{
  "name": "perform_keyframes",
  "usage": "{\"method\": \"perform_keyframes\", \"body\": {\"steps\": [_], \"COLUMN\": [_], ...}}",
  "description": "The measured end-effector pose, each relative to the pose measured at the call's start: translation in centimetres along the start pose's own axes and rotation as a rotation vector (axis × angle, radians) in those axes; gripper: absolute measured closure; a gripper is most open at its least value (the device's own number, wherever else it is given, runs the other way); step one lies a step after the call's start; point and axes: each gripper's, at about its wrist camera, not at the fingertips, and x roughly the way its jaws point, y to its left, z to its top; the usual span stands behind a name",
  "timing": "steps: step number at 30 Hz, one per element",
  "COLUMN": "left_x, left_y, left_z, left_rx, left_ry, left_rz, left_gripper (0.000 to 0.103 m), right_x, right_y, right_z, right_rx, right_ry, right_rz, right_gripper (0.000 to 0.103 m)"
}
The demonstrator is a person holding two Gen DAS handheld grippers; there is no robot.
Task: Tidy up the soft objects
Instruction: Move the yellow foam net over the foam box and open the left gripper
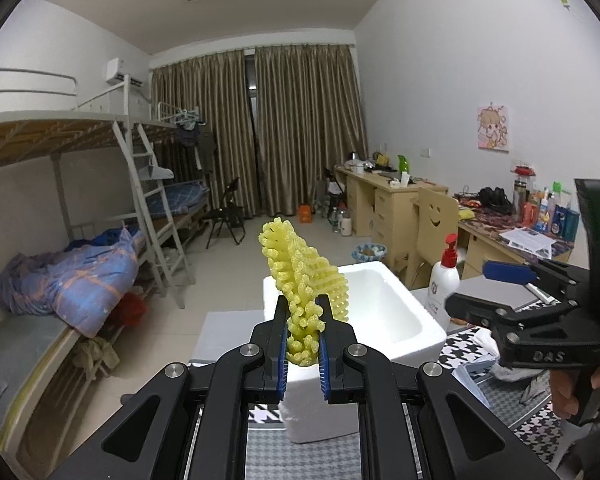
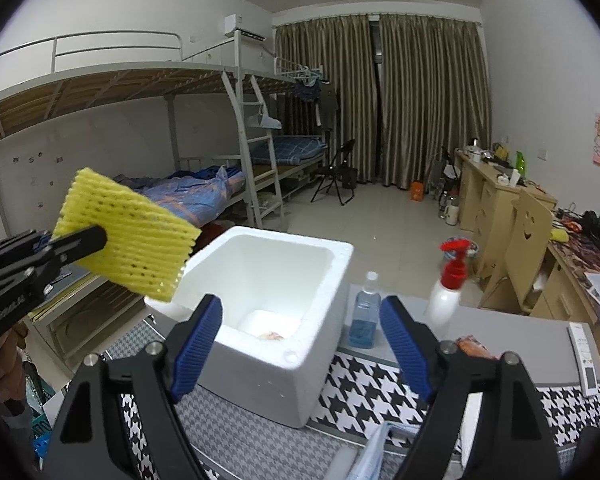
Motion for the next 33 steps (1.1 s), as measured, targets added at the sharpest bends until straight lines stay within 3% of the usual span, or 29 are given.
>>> {"method": "perform_keyframes", "body": {"steps": [14,33], "left_x": [5.6,11.7], "left_y": [-1.0,-1.9], "left_z": [0.9,0.7], "left_rx": [-0.014,-0.017], "left_ry": [0.079,0.210], "left_rz": [-0.086,-0.147], "left_gripper": [0.090,0.090], "right_x": [-1.5,-4.1], "right_y": [-2.6,-5.0], "right_z": [-1.6,-3.7], "right_rx": [0.057,0.148], "right_ry": [0.015,0.017], "right_rz": [-0.074,-0.156], "right_gripper": [0.018,0.018]}}
